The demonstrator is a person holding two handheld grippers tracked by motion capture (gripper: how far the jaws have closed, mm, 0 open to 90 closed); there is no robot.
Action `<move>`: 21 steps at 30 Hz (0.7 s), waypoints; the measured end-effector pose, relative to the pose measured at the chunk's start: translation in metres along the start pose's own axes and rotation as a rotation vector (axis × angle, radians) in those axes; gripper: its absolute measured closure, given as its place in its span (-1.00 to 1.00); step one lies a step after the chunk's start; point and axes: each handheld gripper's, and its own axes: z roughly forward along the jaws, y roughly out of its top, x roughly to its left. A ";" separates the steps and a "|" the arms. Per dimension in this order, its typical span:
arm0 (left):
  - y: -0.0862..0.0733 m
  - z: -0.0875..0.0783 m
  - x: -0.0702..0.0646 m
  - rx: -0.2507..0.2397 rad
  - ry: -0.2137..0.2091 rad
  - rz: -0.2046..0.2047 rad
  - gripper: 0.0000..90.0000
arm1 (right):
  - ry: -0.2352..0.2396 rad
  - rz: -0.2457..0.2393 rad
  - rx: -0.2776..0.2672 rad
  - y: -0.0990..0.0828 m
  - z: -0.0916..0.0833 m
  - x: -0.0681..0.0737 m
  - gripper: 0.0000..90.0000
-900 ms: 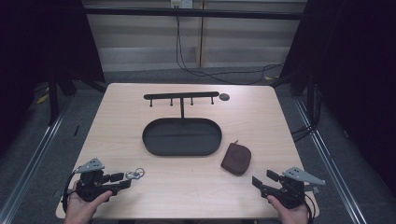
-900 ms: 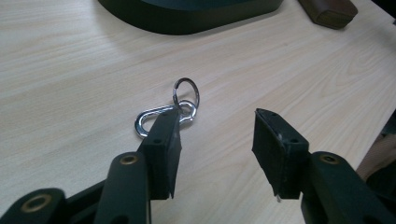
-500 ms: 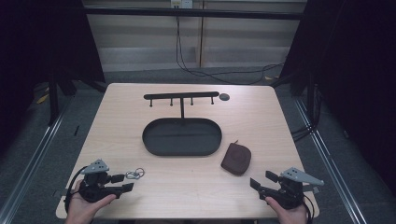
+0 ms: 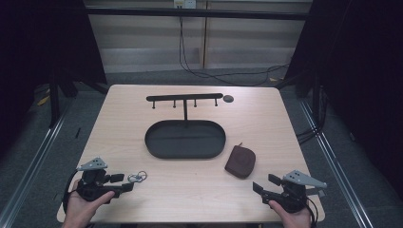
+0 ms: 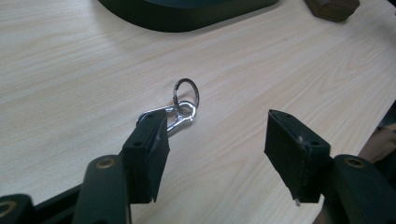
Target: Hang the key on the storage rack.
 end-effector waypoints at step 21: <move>0.048 0.012 -0.020 0.088 0.006 0.144 -0.04 | 0.021 -0.002 0.016 0.000 0.002 0.000 -0.42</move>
